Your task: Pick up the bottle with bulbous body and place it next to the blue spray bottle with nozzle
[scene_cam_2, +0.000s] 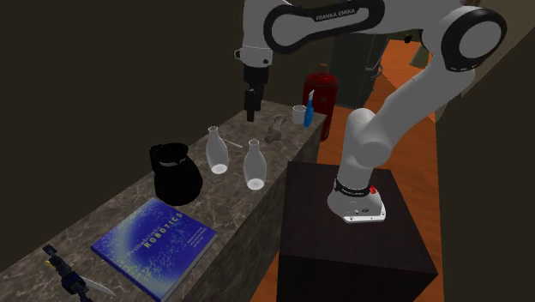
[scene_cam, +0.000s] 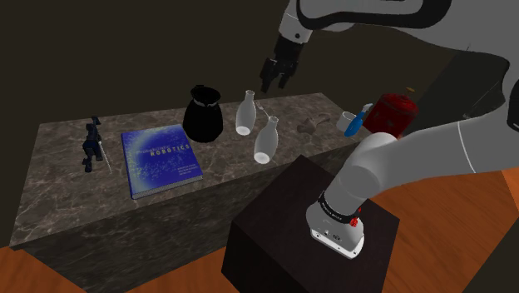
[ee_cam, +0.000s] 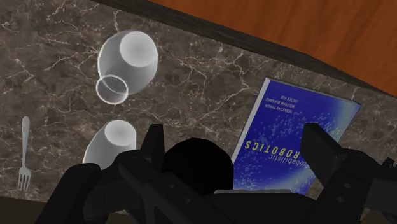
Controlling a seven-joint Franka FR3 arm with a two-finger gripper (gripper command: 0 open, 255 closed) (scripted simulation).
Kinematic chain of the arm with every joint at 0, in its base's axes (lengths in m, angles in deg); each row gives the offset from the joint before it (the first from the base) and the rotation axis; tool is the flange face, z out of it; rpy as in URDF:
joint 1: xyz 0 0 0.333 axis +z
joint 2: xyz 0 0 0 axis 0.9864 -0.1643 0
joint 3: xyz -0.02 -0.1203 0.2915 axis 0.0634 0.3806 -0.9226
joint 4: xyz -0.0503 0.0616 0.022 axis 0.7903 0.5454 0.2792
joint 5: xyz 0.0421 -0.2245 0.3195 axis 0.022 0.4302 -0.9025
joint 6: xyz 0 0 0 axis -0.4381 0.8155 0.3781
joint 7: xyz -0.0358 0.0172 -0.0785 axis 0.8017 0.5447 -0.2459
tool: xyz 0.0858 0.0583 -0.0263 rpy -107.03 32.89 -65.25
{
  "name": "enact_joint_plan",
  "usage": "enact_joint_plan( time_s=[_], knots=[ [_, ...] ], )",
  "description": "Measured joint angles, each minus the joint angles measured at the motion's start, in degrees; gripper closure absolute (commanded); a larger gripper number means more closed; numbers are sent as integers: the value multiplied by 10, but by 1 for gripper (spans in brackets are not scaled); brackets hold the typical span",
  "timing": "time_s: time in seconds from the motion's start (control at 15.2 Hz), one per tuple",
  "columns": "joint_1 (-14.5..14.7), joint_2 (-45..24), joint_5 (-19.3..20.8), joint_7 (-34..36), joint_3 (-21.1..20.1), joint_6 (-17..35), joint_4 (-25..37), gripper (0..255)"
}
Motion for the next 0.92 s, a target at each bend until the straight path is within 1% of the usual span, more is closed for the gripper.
enact_joint_plan(
  time_s=[0.53,0.92],
  knots=[
    [-32,-94,39,-38,35,118,-53,0],
    [-55,-188,65,-61,60,204,-63,0]
  ],
)
